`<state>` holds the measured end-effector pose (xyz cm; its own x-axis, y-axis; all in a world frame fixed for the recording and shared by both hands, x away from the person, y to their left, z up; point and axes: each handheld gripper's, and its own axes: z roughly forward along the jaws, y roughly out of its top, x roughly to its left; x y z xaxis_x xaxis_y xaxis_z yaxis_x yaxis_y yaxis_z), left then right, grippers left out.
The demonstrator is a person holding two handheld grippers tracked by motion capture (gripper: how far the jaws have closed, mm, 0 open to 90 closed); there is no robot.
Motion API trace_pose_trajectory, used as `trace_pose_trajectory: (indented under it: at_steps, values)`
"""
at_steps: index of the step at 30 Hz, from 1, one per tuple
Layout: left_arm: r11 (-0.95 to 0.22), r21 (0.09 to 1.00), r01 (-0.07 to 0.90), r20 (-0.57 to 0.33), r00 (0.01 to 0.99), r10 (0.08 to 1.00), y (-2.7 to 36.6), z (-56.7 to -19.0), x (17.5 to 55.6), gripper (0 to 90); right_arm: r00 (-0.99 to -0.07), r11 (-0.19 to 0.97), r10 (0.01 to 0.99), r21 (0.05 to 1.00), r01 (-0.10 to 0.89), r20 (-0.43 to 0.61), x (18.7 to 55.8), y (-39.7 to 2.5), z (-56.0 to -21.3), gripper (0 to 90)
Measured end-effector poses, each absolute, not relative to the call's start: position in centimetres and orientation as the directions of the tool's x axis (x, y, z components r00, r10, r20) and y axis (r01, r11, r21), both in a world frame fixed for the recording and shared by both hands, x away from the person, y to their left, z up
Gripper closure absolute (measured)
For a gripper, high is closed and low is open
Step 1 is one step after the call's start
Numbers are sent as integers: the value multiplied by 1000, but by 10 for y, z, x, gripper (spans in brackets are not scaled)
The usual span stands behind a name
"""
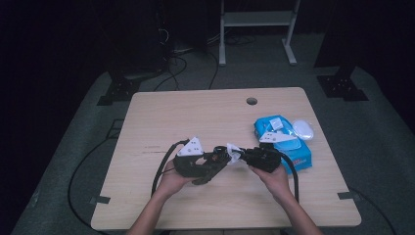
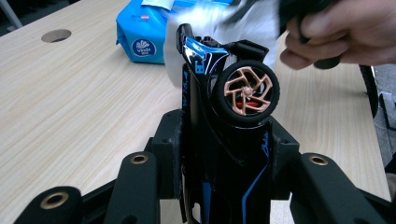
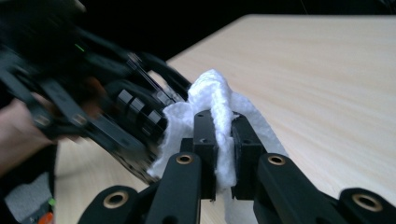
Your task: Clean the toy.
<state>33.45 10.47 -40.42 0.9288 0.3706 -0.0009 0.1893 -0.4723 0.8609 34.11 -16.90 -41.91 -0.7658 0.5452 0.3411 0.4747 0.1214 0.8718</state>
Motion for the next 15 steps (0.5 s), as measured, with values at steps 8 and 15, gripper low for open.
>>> trace_pose_trajectory:
  at_steps: [8, 15]
  values:
    - [-492, 851, 186, 10, 929, 370, 100, -406, 334, 574, -796, 103, 514, 899, 426, 318, 333, -163, -400, 824]
    - [-517, 839, 170, 36, 931, 364, 94, -406, 331, 574, -851, 154, 467, 926, 344, 238, 318, -142, -381, 825]
